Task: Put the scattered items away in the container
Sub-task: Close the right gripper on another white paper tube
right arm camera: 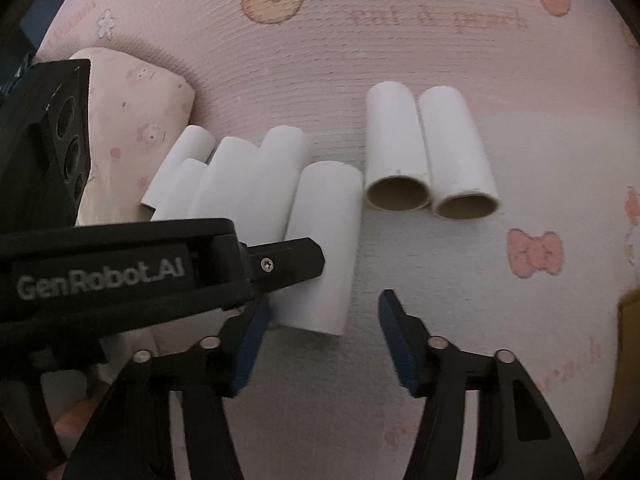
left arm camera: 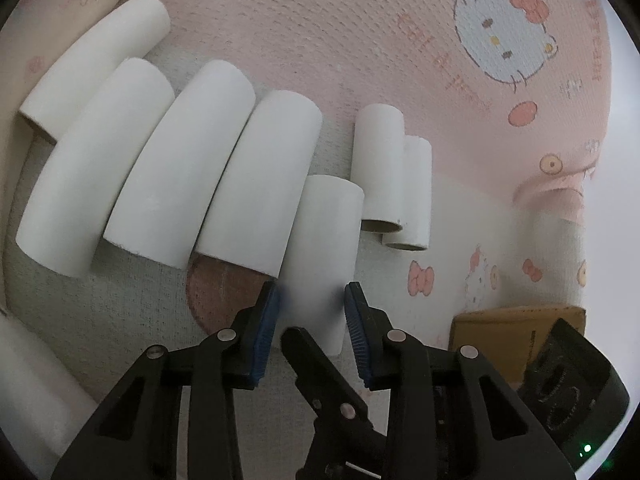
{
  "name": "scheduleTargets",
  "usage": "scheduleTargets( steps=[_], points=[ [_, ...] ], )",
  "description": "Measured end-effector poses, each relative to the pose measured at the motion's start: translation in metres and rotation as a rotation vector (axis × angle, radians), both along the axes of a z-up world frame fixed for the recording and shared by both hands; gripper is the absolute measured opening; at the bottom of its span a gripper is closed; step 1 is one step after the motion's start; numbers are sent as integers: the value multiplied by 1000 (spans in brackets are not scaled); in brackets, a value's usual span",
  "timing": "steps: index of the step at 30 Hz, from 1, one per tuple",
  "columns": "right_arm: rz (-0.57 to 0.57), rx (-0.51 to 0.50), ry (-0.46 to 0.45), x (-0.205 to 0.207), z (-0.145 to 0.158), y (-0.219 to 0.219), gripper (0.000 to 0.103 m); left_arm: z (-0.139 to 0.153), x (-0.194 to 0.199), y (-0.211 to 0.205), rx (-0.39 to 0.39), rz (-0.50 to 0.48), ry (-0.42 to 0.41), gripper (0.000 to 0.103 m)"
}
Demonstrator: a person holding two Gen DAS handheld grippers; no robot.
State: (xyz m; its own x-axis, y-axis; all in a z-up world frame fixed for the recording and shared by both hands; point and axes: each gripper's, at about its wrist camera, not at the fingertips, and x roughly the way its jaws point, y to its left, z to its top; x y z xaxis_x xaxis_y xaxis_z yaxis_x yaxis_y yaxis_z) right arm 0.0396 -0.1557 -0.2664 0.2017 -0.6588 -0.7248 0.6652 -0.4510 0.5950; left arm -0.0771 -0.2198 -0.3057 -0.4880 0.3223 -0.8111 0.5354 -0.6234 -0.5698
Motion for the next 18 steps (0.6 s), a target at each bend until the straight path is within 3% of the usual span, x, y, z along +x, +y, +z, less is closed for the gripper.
scheduleTargets(
  steps=[1, 12, 18],
  points=[
    [5, -9, -22, 0, -1, -2, 41, 0, 0, 0, 1, 3, 0, 37],
    [10, 26, -73, -5, -1, 11, 40, 5, 2, 17, -15, -88, -6, 36],
    [-52, 38, -158, -7, -5, 55, 40, 17, 11, 68, -111, -246, 21, 36]
  ],
)
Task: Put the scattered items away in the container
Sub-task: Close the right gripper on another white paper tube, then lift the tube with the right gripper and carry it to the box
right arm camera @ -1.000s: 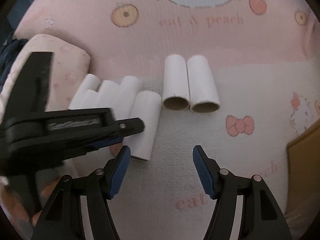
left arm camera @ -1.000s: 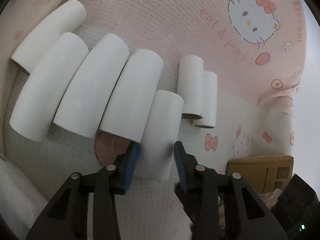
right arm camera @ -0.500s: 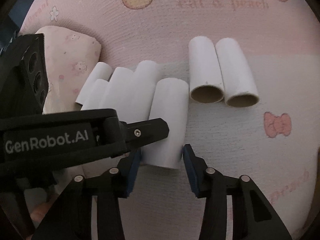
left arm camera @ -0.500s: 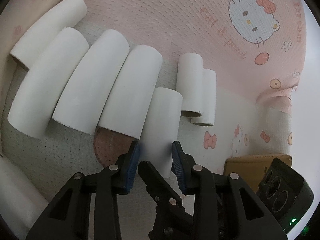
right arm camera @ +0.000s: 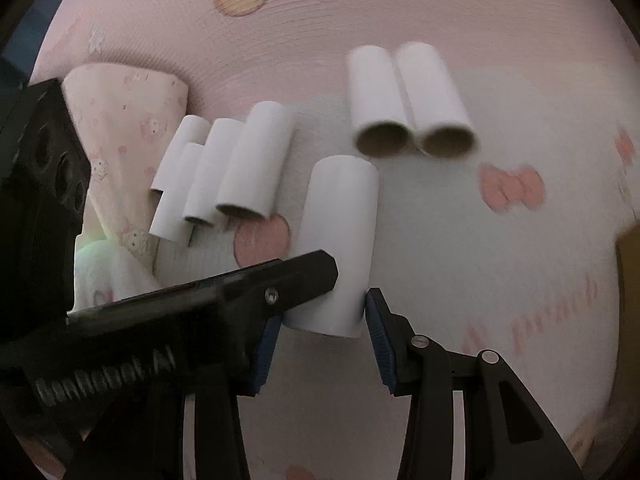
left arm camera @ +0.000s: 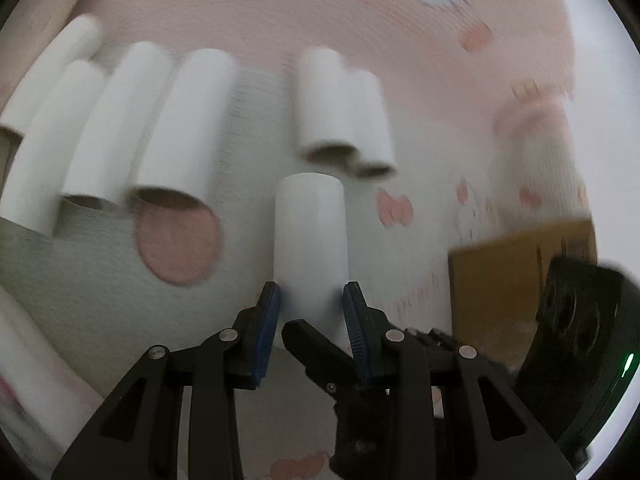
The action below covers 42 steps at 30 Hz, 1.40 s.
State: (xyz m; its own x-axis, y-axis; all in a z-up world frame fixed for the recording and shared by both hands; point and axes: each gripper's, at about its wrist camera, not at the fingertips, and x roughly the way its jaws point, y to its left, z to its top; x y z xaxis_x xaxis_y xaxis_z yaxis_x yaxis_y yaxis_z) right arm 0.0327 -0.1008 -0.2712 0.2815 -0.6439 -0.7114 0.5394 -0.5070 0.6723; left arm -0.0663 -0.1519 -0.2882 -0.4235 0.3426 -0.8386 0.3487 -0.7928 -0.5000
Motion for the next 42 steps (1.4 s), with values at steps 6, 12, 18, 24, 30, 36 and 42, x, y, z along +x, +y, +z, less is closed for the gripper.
scheduleTargets(
  steps=[6, 12, 18, 24, 30, 36, 42],
  points=[
    [2, 86, 2, 9, -10, 41, 40, -11, 16, 37, 61, -36, -11, 36],
    [-50, 78, -28, 10, -10, 71, 40, -5, 16, 52, 69, -78, 18, 36],
    [-87, 68, -51, 2, -11, 72, 40, -4, 4, 44, 92, -52, 46, 36],
    [-57, 97, -66, -4, -22, 53, 40, -23, -12, 32, 172, -11, -2, 37],
    [-33, 72, -82, -11, -28, 49, 41, -33, -14, 22, 253, 24, -7, 39],
    [-34, 77, -155, -13, -41, 46, 41, -40, -13, 21, 308, 50, -25, 42],
    [-35, 59, -116, -5, -27, 53, 41, -19, -6, 23, 282, 22, 1, 42]
  ],
)
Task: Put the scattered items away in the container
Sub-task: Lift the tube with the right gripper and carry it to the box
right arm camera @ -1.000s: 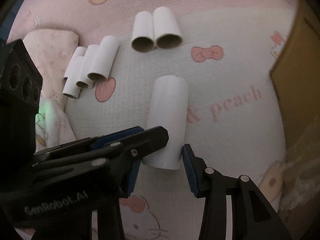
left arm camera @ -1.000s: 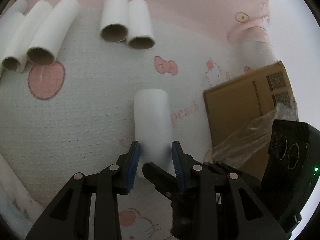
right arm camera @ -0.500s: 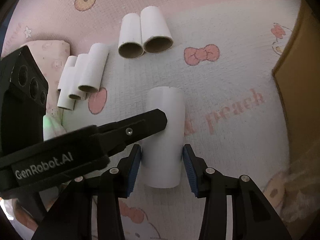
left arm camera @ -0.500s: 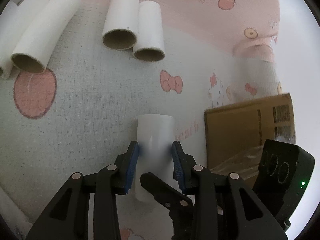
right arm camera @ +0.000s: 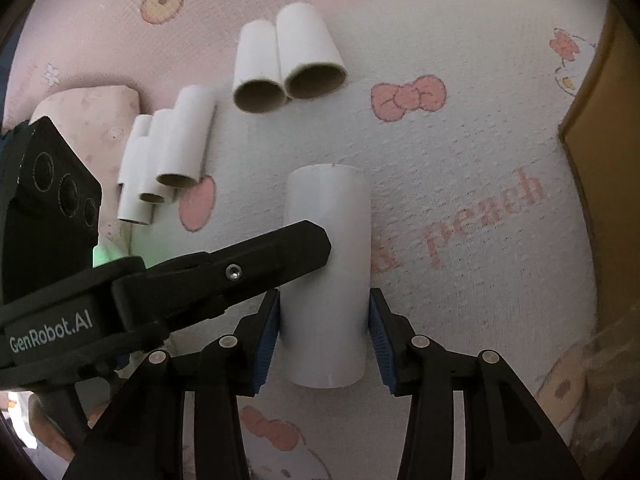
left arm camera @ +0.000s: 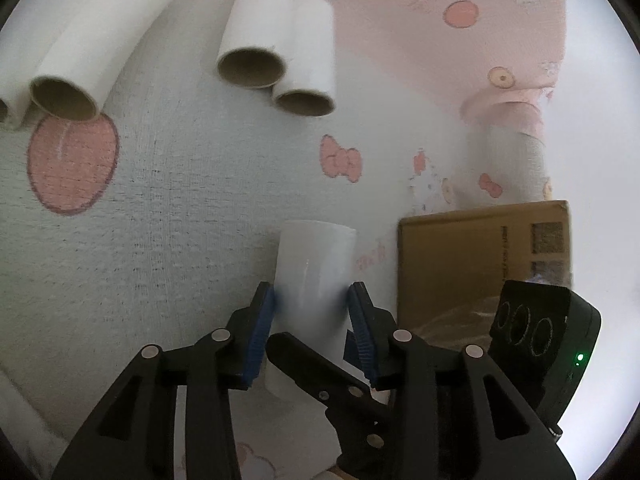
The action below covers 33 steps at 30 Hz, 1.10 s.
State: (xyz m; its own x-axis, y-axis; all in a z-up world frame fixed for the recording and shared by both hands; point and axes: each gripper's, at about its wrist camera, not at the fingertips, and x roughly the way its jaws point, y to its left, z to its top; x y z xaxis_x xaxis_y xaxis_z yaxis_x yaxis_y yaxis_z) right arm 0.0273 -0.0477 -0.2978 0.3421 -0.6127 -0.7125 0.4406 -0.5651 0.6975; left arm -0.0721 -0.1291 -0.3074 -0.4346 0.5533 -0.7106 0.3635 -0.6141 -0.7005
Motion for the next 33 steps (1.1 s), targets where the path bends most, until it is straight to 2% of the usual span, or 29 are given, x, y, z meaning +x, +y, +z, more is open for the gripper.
scheduleTargets(
  steps=[3, 9, 16, 25, 29, 33],
  points=[
    [6, -26, 46, 0, 22, 8, 41, 26, 7, 1, -33, 2, 48, 42],
    [0, -123, 123, -3, 73, 28, 41, 89, 28, 8, -113, 70, 146, 42],
    [28, -190, 249, -1, 126, 53, 41, 147, 40, 29, -200, 52, 211, 42],
    [13, -248, 331, -13, 162, 102, 41, 204, 42, 76, -304, -21, 290, 42],
    [-2, -273, 356, -27, 169, 122, 41, 223, 33, 100, -359, -58, 314, 42],
    [-33, -312, 342, -42, 169, 143, 41, 236, 25, 124, -402, -84, 331, 42]
  ],
)
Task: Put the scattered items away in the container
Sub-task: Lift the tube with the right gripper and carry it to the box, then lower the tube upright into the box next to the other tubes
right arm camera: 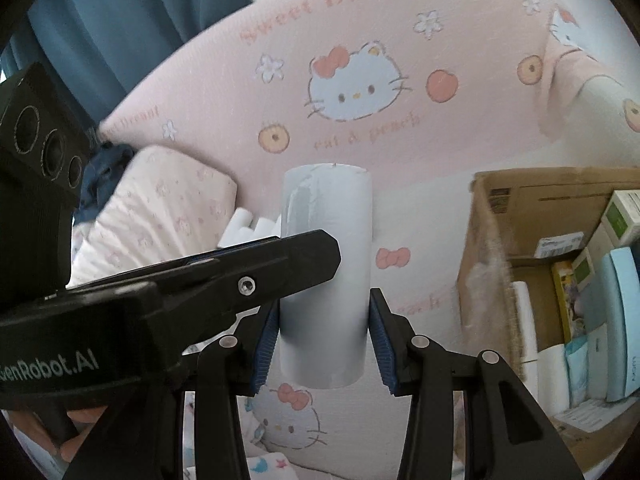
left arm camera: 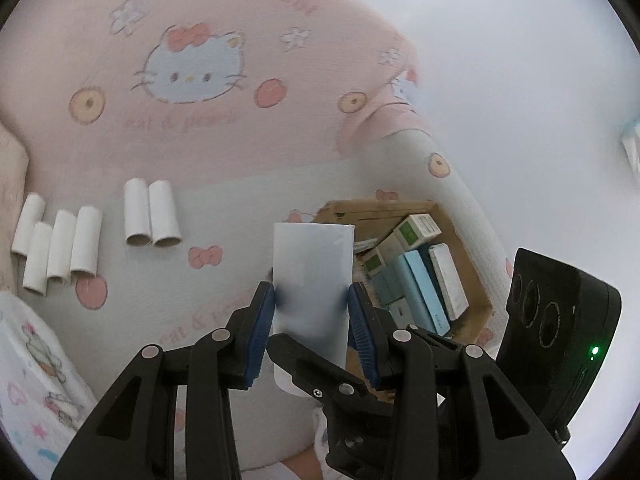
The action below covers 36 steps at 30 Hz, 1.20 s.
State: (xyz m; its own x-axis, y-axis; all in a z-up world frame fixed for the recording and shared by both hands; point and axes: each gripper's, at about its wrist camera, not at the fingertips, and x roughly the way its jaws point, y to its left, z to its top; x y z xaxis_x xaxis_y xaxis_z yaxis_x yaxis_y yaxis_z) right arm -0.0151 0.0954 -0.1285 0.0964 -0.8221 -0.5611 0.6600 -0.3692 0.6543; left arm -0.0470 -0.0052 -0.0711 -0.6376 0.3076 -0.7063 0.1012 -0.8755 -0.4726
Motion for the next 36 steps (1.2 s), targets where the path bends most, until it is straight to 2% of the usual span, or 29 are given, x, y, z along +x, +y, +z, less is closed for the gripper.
scheduleTargets(
  steps=[14, 19, 24, 29, 36],
  points=[
    [-88, -46, -37, -44, -7, 62, 41, 20, -34, 85, -119, -124, -1, 42],
    [-93, 45, -20, -67, -17, 78, 41, 16, -62, 126, -165, -247, -46, 42],
    [-131, 96, -91, -96, -36, 102, 41, 8, -84, 159, -153, -334, -57, 42],
    [-127, 102, -199, -118, -58, 116, 41, -7, -104, 179, -129, -388, -107, 42],
    [-53, 172, -305, -136, -99, 90, 41, -47, -146, 178, -127, -417, -258, 42]
  ],
)
